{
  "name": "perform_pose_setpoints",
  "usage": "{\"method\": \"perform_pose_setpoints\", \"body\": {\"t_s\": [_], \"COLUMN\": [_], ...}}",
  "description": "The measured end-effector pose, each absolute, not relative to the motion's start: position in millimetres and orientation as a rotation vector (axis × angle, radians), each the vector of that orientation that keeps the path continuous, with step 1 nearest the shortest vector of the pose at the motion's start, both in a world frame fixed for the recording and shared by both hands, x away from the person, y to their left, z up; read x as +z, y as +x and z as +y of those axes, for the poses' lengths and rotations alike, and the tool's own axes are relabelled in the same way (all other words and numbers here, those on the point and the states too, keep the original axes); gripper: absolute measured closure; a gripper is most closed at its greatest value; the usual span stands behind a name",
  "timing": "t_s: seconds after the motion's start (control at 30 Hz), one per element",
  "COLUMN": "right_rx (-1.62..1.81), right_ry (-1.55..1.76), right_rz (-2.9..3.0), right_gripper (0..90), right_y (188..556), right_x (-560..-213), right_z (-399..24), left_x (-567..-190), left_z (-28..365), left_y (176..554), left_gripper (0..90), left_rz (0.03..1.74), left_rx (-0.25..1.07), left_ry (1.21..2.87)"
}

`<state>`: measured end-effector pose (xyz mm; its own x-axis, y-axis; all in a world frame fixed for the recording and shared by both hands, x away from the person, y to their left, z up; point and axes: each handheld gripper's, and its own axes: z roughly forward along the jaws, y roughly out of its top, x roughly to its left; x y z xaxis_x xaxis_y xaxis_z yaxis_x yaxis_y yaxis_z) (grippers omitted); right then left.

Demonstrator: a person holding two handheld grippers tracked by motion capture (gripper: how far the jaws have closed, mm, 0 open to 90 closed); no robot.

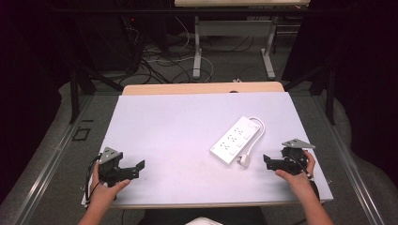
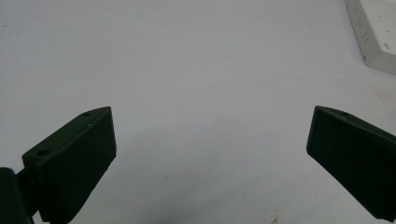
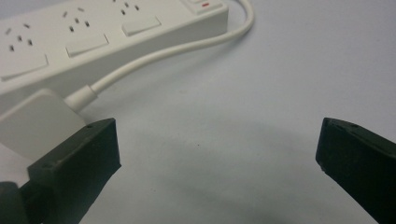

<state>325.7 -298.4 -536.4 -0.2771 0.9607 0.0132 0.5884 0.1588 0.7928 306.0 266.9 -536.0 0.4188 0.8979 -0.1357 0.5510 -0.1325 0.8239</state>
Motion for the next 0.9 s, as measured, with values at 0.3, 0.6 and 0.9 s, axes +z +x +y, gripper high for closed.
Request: {"method": "perform_pose_setpoints", "body": {"t_s": [0.3,0.6,0.9], "right_rx": [0.998,0.956,0.966], "right_ry": [1.412,1.407,1.406], "right_rz": [1.945,1.952,1.999], "right_gripper": [0.0,3.7,3.2], "right_y": [323.4,324.7,331.4], "right_x": [-528.3,-520.0,-508.0], "right_z": [-286.3,-281.4,-274.4], "left_x": [-536.8,-536.6,-537.3], "left_z": [267.3,261.9,262.2], "left_y": [307.3,305.2,305.6], "left_gripper": [2.1,2.0,2.1], "left_rz": [1.251,1.254,1.263], "left_rx": [0.491,0.500,0.506], "left_ry": [1.807,1.816,1.816]}}
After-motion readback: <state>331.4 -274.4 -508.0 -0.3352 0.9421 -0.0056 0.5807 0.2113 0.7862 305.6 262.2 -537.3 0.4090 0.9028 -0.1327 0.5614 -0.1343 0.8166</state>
